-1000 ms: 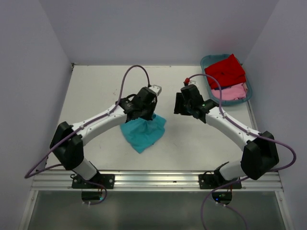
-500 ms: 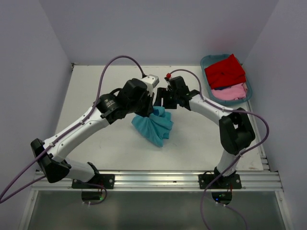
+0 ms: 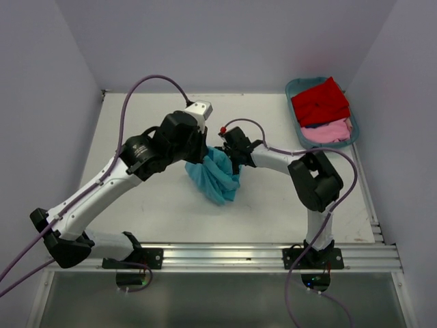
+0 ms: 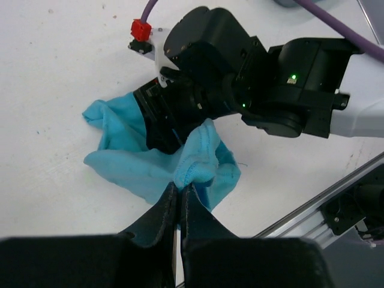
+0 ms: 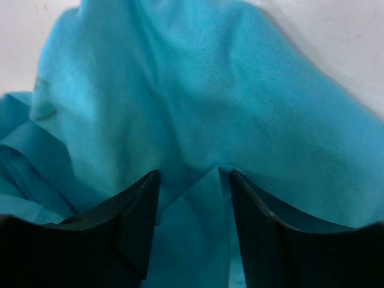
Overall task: Fold and stack the t-shirts
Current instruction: Flatten out the tshirt
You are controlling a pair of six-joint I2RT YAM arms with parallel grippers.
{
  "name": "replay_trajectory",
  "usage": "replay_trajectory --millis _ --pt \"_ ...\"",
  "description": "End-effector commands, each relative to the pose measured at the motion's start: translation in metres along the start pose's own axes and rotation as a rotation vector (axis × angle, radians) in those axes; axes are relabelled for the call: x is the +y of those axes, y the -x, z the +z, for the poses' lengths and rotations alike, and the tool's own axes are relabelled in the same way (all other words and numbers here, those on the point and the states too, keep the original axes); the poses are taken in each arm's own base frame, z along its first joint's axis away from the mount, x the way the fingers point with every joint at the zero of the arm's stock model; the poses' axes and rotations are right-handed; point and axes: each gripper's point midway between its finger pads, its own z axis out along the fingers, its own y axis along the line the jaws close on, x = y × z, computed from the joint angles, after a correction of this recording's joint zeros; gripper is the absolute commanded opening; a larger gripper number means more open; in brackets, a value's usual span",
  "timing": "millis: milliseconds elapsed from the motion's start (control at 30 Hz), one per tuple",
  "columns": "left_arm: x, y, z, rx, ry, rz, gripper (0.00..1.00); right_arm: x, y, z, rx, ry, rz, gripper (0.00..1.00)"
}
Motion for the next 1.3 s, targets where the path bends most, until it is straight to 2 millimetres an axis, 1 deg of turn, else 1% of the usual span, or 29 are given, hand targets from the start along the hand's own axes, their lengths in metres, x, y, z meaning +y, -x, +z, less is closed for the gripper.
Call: replay_trajectory --millis 0,33,67,100,133,167,300,333,367,433,467,500,533,567,600,667,700,733,800,833,900,933,1000,1033,1067,1133,1167,1233,1267 --pt "0.001 0.03 -0.027 -0.12 0.007 -0.042 0.0 -0.015 -0.021 0.012 0.05 -0.127 -0.008 0.53" --pt "0.003 0.029 -0.028 -0.121 0.015 -0.044 0.0 -0.021 -0.03 0.015 0.081 -0.161 -0.009 0.49" --pt "0.006 0.028 -0.028 -0.122 0.027 -0.046 0.0 -0.019 -0.032 0.017 0.085 -0.173 -0.019 0.45" --pt "0.007 0.027 -0.028 -0.122 0.032 -0.046 0.0 -0.023 -0.032 0.018 0.081 -0.202 -0.02 0.37" --pt "0.009 0.025 -0.029 -0.122 0.039 -0.047 0.0 -0.027 -0.035 0.018 0.092 -0.224 -0.014 0.09" --pt "0.012 0.024 -0.029 -0.125 0.054 -0.046 0.0 -0.028 -0.033 0.018 0.086 -0.236 -0.01 0.0" --pt "0.028 0.014 -0.029 -0.128 0.123 -0.052 0.0 -0.027 -0.016 -0.003 0.019 -0.279 -0.019 0.0" --pt "0.034 0.008 -0.028 -0.123 0.145 -0.053 0.0 -0.034 -0.01 -0.013 -0.01 -0.337 -0.027 0.0" --pt "0.041 0.006 -0.029 -0.131 0.18 -0.059 0.0 -0.026 0.005 -0.032 -0.072 -0.34 -0.033 0.0" --pt "0.052 -0.003 -0.03 -0.127 0.226 -0.066 0.0 -0.029 0.017 -0.058 -0.13 -0.398 -0.044 0.0" --pt "0.059 -0.004 -0.032 -0.137 0.262 -0.076 0.0 -0.035 0.032 -0.077 -0.199 -0.45 -0.042 0.0" --pt "0.065 -0.006 -0.033 -0.139 0.286 -0.08 0.0 -0.032 0.043 -0.101 -0.26 -0.459 -0.037 0.0" --pt "0.071 -0.012 -0.034 -0.132 0.311 -0.081 0.0 -0.034 0.045 -0.117 -0.283 -0.485 -0.031 0.0" --pt "0.077 -0.013 -0.037 -0.144 0.348 -0.091 0.0 -0.043 0.055 -0.136 -0.342 -0.545 -0.023 0.0" --pt "0.081 -0.014 -0.038 -0.148 0.367 -0.094 0.0 -0.04 0.061 -0.159 -0.397 -0.554 -0.017 0.0" --pt "0.093 -0.017 -0.043 -0.156 0.427 -0.099 0.0 -0.051 0.062 -0.186 -0.428 -0.63 -0.009 0.0" --pt "0.096 -0.017 -0.044 -0.159 0.443 -0.1 0.0 -0.055 0.066 -0.206 -0.474 -0.671 -0.005 0.0" --pt "0.099 -0.019 -0.046 -0.155 0.462 -0.096 0.0 -0.06 0.061 -0.216 -0.469 -0.706 0.001 0.0" --pt "0.108 -0.016 -0.051 -0.171 0.512 -0.095 0.0 -0.067 0.062 -0.237 -0.507 -0.751 0.016 0.0" --pt "0.111 -0.018 -0.053 -0.166 0.53 -0.09 0.0 -0.068 0.057 -0.251 -0.521 -0.762 0.025 0.0" --pt "0.12 -0.017 -0.058 -0.175 0.58 -0.089 0.0 -0.07 0.053 -0.267 -0.546 -0.781 0.041 0.0" --pt "0.123 -0.019 -0.058 -0.169 0.597 -0.087 0.0 -0.067 0.05 -0.282 -0.575 -0.757 0.054 0.0" --pt "0.129 -0.018 -0.061 -0.174 0.624 -0.091 0.0 -0.063 0.044 -0.294 -0.599 -0.722 0.062 0.0" --pt "0.133 -0.018 -0.061 -0.175 0.637 -0.096 0.0 -0.056 0.044 -0.297 -0.607 -0.676 0.056 0.0" --pt "0.135 -0.017 -0.061 -0.178 0.64 -0.095 0.0 -0.049 0.042 -0.311 -0.642 -0.632 0.058 0.0" --pt "0.14 -0.016 -0.061 -0.181 0.655 -0.101 0.0 -0.044 0.037 -0.321 -0.658 -0.597 0.058 0.0" --pt "0.141 -0.015 -0.061 -0.179 0.659 -0.094 0.0 -0.04 0.036 -0.336 -0.691 -0.57 0.065 0.0" --pt "0.145 -0.014 -0.06 -0.185 0.668 -0.096 0.0 -0.037 0.032 -0.345 -0.7 -0.55 0.057 0.0" --pt "0.146 -0.013 -0.059 -0.185 0.67 -0.09 0.0 -0.03 0.032 -0.348 -0.7 -0.514 0.048 0.0"
